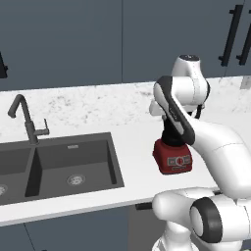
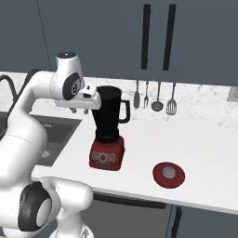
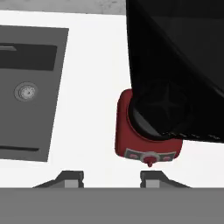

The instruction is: Close the lid blender by securely placing the lid on top.

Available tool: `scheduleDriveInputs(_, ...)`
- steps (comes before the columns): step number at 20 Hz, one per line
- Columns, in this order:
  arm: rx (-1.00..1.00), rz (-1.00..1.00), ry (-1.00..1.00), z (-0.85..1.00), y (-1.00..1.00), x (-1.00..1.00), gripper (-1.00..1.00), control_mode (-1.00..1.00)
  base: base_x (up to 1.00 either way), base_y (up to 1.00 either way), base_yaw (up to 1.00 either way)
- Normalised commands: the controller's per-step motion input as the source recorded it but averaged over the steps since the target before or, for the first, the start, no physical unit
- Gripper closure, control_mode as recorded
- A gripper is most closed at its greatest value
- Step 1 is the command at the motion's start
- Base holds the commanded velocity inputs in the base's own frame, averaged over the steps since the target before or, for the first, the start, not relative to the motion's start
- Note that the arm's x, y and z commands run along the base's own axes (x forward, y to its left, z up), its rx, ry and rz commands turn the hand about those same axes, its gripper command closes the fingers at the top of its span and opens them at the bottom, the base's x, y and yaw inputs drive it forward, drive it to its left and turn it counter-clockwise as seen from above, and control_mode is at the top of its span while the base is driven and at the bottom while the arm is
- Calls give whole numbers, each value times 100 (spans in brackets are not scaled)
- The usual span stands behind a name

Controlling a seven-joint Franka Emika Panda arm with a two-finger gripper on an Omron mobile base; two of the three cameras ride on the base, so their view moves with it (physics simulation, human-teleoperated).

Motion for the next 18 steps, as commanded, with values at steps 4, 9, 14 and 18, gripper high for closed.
scheduleDriveInputs(4,0,-3,-4,-3,-7,-34,-100,-100,0,0,0)
scheduleDriveInputs(9,4,-19,-16,-18,-70,-94,-100,-100,0,0,0)
scheduleDriveInputs(14,8,-28,-5,-25,-94,-76,-100,-100,0,0,0)
scheduleDriveInputs(18,12,-31,18,-12,-100,-7,-100,-100,0,0,0)
